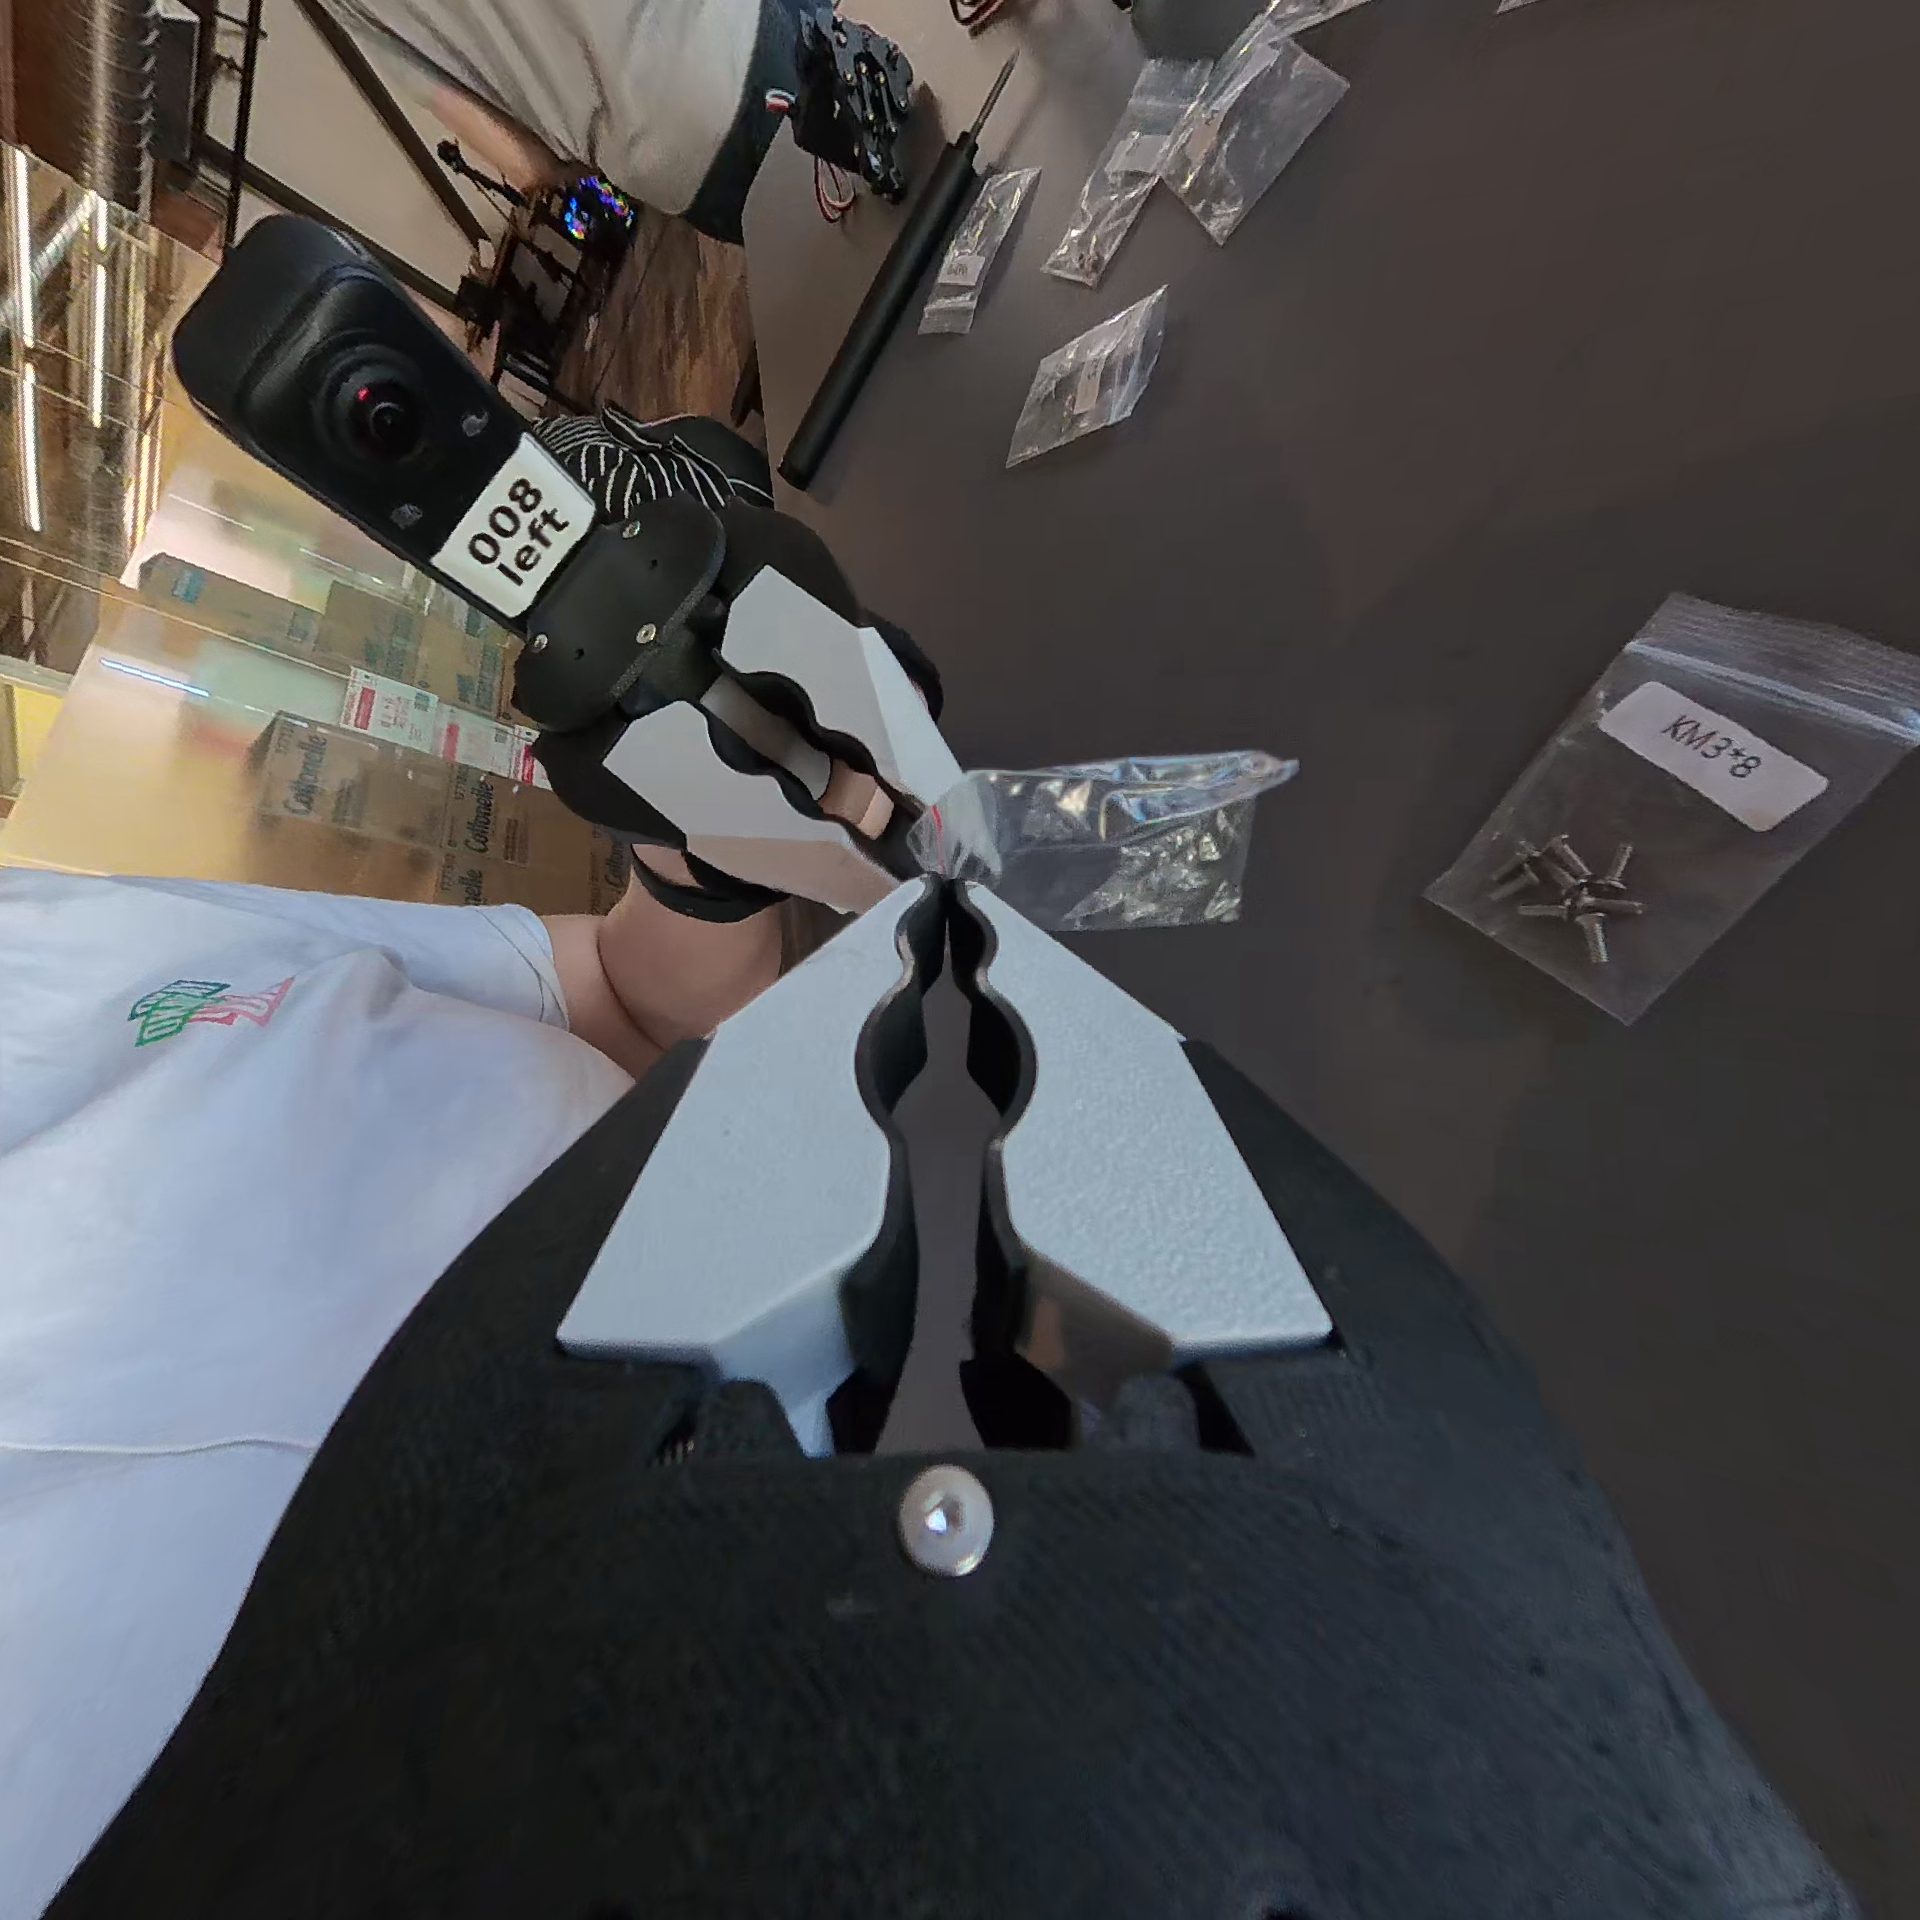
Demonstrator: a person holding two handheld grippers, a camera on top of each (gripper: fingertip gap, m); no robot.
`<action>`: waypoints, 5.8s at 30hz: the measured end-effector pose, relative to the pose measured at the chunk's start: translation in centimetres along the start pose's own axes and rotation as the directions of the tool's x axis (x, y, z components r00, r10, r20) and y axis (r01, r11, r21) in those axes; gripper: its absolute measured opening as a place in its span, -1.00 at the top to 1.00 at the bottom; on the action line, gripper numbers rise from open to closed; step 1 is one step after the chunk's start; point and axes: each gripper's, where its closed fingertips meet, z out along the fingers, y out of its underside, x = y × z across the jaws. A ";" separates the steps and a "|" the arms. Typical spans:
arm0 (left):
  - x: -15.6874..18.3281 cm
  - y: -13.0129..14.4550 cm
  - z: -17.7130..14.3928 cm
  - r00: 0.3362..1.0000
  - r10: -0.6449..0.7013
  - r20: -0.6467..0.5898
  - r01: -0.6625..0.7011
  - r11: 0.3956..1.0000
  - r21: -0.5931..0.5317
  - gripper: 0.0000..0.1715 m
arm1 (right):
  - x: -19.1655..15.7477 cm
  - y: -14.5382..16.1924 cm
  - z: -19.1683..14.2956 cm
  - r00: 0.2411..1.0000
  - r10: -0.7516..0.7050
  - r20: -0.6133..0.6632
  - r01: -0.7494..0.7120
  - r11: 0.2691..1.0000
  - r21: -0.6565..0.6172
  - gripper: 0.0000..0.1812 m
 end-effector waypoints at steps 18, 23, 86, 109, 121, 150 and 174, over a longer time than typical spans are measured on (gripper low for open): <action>-0.1 -0.8 -0.7 0.994 -0.075 -0.079 0.079 0.995 0.053 1.00 | 0.0 -0.4 -0.4 1.000 0.010 0.022 -0.010 1.000 -0.003 1.00; 0.1 -1.5 -1.2 0.971 -0.167 -0.169 0.185 0.978 0.096 1.00 | 0.0 -0.5 -0.6 0.999 0.035 0.037 -0.035 0.999 0.013 1.00; -1.6 0.1 0.2 0.976 -0.211 -0.062 0.208 0.977 -0.045 1.00 | 0.8 0.1 -1.7 0.584 -0.683 -0.440 0.667 0.712 -0.219 1.00; -7.2 -0.3 -8.2 0.947 -0.190 0.259 0.174 0.981 0.086 1.00 | 2.4 1.9 7.5 0.592 -0.796 -0.124 0.655 0.565 -0.502 0.90; -6.9 -0.7 -10.3 0.941 -0.192 0.277 0.165 0.979 0.120 1.00 | 2.9 1.7 7.8 0.431 -0.897 0.095 0.702 0.267 -0.661 0.85; -6.1 0.2 -10.1 0.940 -0.207 0.270 0.189 0.978 0.092 1.00 | 0.1 -0.4 7.8 0.492 -0.870 -0.035 0.704 0.421 -0.571 0.95; -4.2 -1.8 -8.4 0.951 -0.309 0.003 0.303 0.934 0.189 1.00 | -2.7 -6.1 7.1 0.390 -0.904 -0.173 0.827 0.427 -0.365 0.92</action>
